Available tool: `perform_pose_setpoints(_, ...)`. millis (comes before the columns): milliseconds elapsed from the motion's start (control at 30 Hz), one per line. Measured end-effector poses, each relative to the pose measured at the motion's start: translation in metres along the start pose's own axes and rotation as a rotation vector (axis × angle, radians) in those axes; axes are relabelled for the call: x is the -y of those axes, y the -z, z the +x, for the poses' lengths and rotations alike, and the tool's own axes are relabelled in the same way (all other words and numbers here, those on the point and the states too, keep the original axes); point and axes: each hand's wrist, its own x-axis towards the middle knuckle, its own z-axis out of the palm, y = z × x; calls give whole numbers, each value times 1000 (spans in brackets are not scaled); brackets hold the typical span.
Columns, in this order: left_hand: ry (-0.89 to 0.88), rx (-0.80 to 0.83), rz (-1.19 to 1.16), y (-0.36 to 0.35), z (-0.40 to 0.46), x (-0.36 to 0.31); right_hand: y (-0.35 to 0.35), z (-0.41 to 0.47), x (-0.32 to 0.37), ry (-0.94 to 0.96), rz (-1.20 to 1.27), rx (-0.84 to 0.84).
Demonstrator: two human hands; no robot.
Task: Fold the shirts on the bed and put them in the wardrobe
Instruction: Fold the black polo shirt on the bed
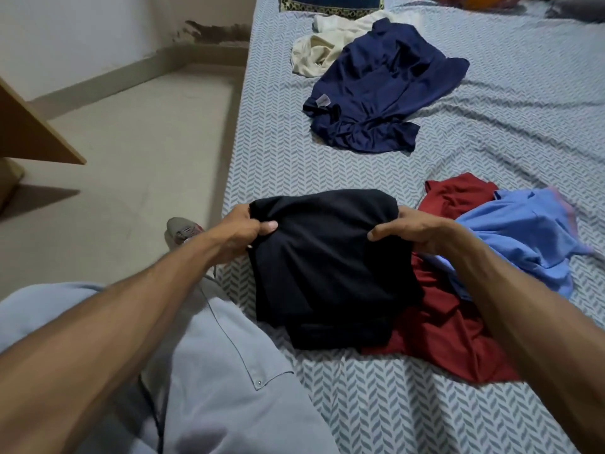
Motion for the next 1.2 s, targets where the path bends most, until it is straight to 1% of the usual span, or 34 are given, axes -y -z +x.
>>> perform_pose_setpoints(67,-85,-23,27,9,0,-32,7,1,24,105,5,-57)
perform_pose_setpoints(167,-276,-56,95,32,-7,-94,19,-3,77,326,11,-167)
perform_pose_setpoints(267,-458,-96,213,58,-19,-144,30,-17,125,527,-89,-250)
perform_pose_setpoints(367,-587,-173,401,76,-23,-164,27,-17,145,624,-171,-324)
perform_pose_setpoints(467,-653,-284,547,79,-18,-146,16,3,129,653,-201,-460)
perform_pose_setpoints(533,-631,-308,651,74,-14,-110,3,17,97,629,-260,-501)
perform_pose_setpoints(600,-580,-270,734,68,-9,-62,-15,27,52,576,-347,-486)
perform_pose_setpoints(667,-485,-190,761,61,-10,-14,-31,34,4,503,-447,-403)
perform_pose_setpoints(733,-444,-108,807,55,-15,26,-44,36,-32,506,-465,-313)
perform_pose_setpoints(800,-513,5,833,51,-18,50,-51,32,-51,585,-505,-319)
perform_pose_setpoints(833,-558,45,854,50,-20,55,-53,28,-55,613,-555,-346)
perform_pose_setpoints(867,-605,49,879,49,-22,57,-55,24,-60,624,-591,-374)
perform_pose_setpoints(933,-622,-18,919,47,-26,59,-60,15,-71,620,-568,-474)
perform_pose_setpoints(967,-574,-51,902,45,-29,60,-65,10,-76,599,-517,-538)
perform_pose_setpoints(1033,-431,-129,752,40,-32,62,-74,1,-76,541,-389,-647)
perform_pose_setpoints(1067,-331,-194,633,38,-30,63,-79,-4,-72,479,-316,-679)
perform_pose_setpoints(1133,-112,-295,400,34,-25,64,-87,-8,-63,296,-214,-689)
perform_pose_setpoints(1167,-43,-326,348,33,-22,65,-88,-9,-59,198,-228,-686)
perform_pose_setpoints(1200,3,-346,323,32,-20,64,-90,-9,-53,99,-325,-679)
